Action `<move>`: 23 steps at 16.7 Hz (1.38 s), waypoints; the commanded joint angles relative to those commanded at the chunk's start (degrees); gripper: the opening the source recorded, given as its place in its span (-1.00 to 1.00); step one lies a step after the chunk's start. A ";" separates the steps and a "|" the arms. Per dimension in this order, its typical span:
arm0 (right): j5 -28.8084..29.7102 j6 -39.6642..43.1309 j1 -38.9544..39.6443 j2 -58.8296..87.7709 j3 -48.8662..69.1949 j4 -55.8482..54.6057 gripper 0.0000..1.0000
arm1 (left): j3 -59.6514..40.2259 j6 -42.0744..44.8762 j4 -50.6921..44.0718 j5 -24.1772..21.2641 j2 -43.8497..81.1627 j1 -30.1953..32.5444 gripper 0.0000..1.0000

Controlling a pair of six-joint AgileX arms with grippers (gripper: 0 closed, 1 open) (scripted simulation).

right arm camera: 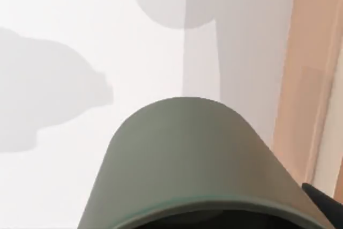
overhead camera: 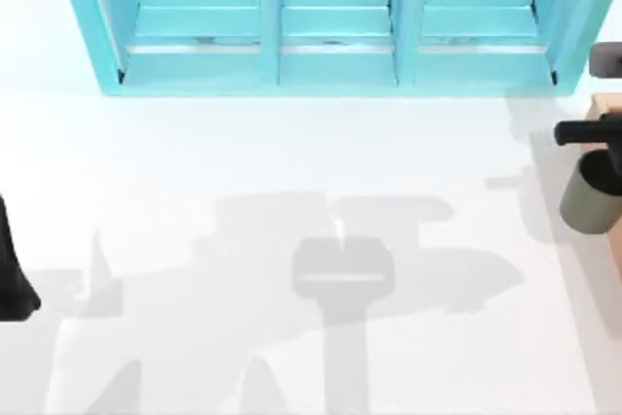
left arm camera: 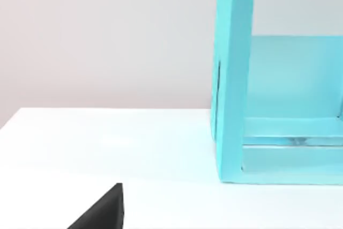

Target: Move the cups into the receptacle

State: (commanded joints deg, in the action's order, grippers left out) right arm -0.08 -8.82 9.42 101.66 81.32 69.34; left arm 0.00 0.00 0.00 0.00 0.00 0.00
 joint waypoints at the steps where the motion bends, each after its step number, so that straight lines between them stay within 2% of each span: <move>1: -0.01 0.52 -1.34 -0.78 0.16 1.15 -1.00 | 0.00 0.00 0.00 0.00 0.00 0.00 1.00; 9: 0.15 2.73 -3.94 -1.07 1.10 2.30 -1.00 | 0.00 0.00 0.00 0.00 0.00 0.00 1.00; 19: 1.94 26.45 -27.79 -0.29 10.35 8.02 -1.00 | 0.00 0.00 0.00 0.00 0.00 0.00 1.00; 23: 2.27 29.86 -31.21 -0.22 11.34 8.86 -1.00 | 0.00 0.00 0.00 0.00 0.00 0.00 1.00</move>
State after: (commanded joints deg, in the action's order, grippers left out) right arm 2.19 21.05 -21.79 101.44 92.66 78.20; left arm 0.00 0.00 0.00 0.00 0.00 0.00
